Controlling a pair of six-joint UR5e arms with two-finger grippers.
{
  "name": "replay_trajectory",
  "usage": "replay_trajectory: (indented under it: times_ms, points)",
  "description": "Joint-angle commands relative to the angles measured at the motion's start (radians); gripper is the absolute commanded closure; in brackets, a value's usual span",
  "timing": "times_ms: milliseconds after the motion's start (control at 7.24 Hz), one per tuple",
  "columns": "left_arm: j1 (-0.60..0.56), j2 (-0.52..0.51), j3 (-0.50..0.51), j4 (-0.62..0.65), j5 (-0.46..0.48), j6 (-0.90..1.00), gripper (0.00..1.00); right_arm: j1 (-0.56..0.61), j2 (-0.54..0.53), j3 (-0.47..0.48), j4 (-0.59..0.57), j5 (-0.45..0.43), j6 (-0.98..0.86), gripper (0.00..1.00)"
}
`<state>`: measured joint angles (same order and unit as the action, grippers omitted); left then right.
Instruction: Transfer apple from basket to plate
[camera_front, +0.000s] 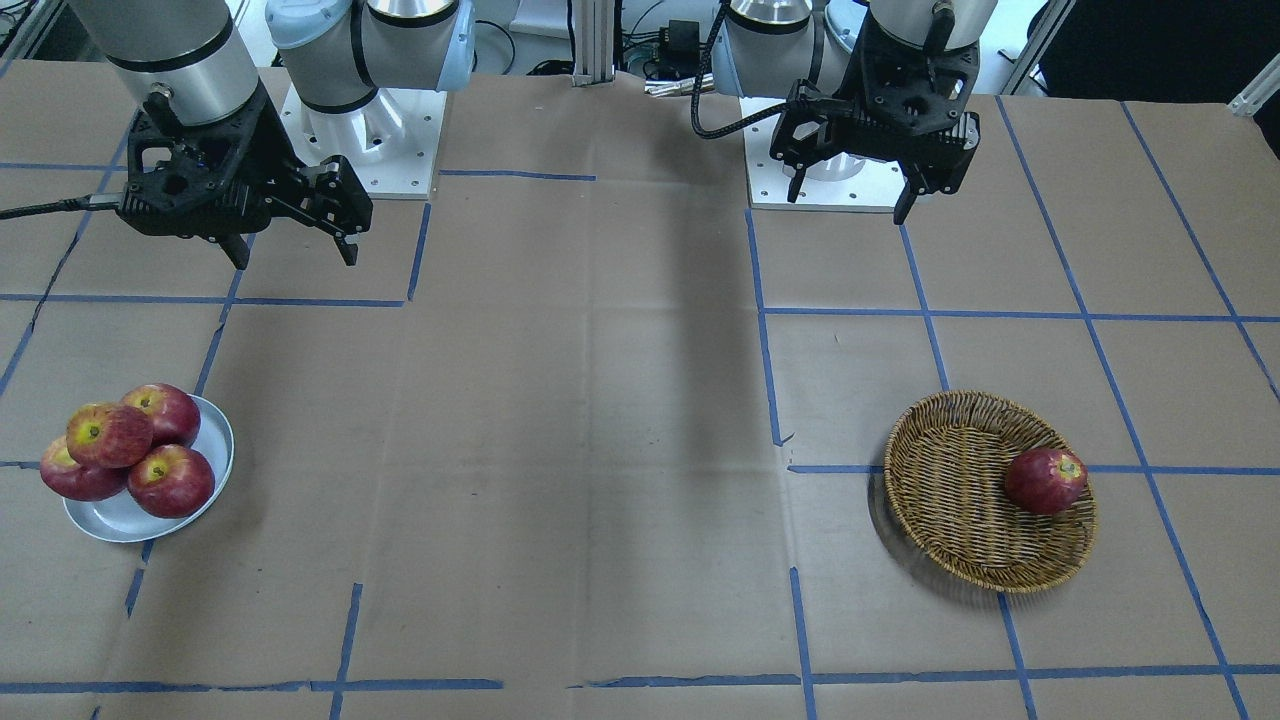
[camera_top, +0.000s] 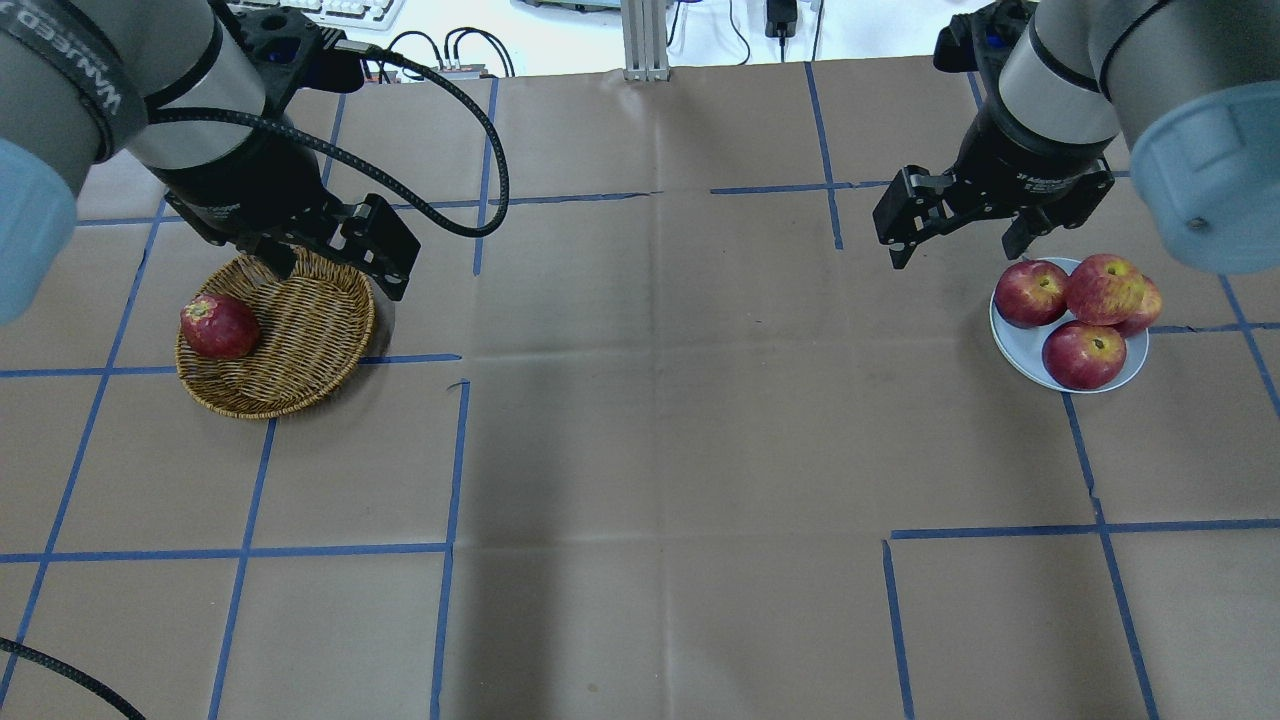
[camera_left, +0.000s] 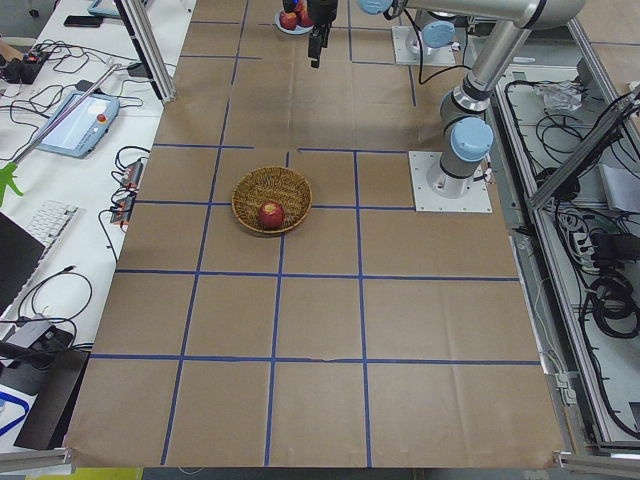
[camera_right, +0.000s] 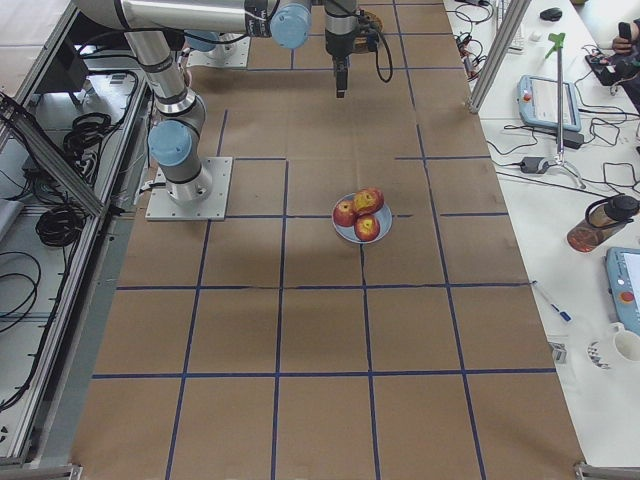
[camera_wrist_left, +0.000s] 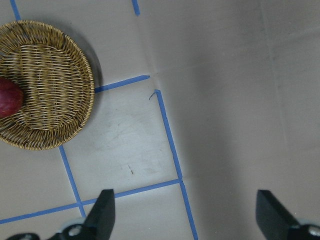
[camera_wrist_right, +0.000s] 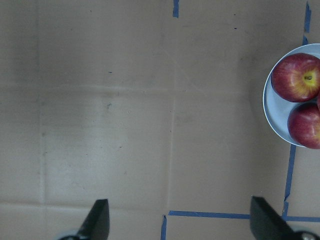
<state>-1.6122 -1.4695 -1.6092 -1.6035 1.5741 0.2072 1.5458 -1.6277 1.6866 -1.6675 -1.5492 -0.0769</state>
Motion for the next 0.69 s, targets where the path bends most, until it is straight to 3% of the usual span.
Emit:
replay_trajectory:
  times_ms: [0,553]
  points:
    - [0.000,-0.002,-0.002,-0.001,0.000,0.000,0.01,0.000,0.000,-0.001,0.000,0.001,0.000,0.00]
    - [0.000,0.000,-0.002,-0.001,0.000,0.000,0.01,0.005,0.000,-0.002,0.014,-0.003,0.048,0.00]
